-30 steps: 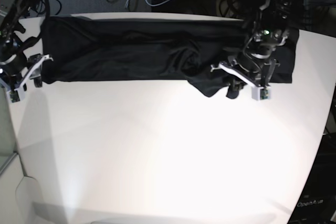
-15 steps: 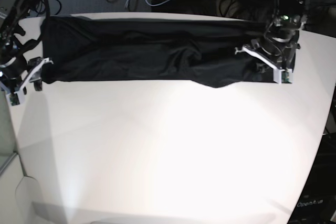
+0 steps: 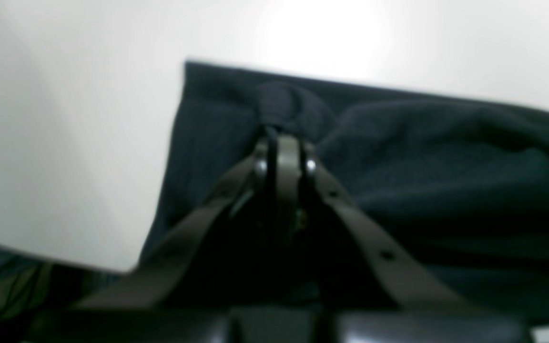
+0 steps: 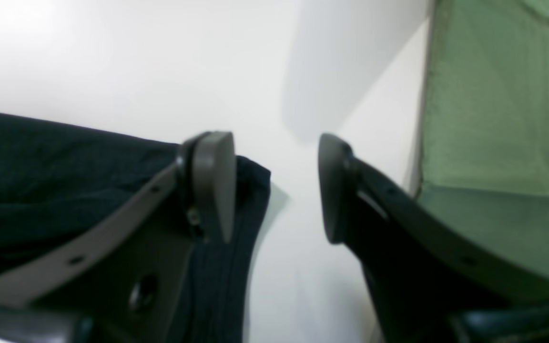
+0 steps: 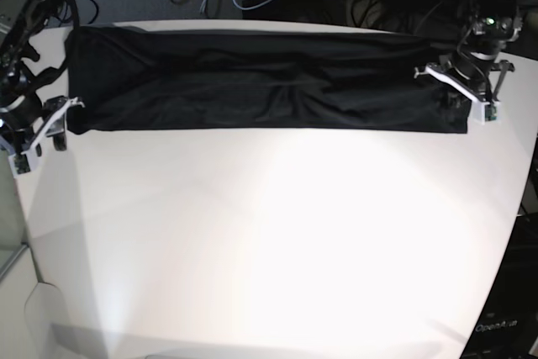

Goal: Fold the T-shirt properly
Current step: 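Move both grippers to the ends of the folded strip and grasp them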

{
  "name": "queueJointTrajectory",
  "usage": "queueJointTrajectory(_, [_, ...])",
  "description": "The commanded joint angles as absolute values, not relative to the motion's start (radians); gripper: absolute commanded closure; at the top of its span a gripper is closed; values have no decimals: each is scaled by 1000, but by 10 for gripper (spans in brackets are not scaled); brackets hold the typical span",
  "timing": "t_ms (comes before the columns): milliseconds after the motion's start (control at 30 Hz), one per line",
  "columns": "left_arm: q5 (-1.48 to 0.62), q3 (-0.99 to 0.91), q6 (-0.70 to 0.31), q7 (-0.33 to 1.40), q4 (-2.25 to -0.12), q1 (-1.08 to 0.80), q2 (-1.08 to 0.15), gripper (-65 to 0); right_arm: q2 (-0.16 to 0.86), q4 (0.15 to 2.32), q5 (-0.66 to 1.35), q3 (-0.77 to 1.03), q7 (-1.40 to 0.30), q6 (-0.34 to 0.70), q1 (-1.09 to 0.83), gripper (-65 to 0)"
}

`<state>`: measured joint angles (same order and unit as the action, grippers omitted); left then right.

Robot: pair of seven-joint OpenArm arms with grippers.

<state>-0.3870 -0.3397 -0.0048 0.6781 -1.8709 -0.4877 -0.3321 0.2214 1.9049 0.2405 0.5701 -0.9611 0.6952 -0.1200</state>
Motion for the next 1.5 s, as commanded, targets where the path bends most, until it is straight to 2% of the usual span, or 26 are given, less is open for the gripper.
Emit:
queueJointTrajectory(0, [-389,-357,-7,654,-1880,-487,-341,0,239,1922,248,575,-944,698,-111,-296])
queueJointTrajectory(100, [-389,-387,-10,650,-1850,-487,-341,0,239,1922,248,575,-944,698,-111,-296])
queueJointTrajectory(367, [-387,-486,-122,645,-1765,-483,-340,0,239,1922,248,575,-943,698,-110,-296])
queueJointTrajectory(733, [-386,-484,-134,644,-1738,-478,-320,0,239,1922,248,553,-943,698,-110,-296])
queueJointTrajectory(933, [-286,-484,-139,644,-1739,-461,-285,0,239,1922,248,553,-943,698,-110,-296])
queueJointTrajectory(1267, [-125,-570,-335,644,-1750,-458,-182,-3,239,1922,248,553,-943,698,-110,-296])
queueJointTrajectory(1467, [-88,-719,-475,644,-1742,-430,-127,-211,239,1922,248,553,-943,698,-110,-296])
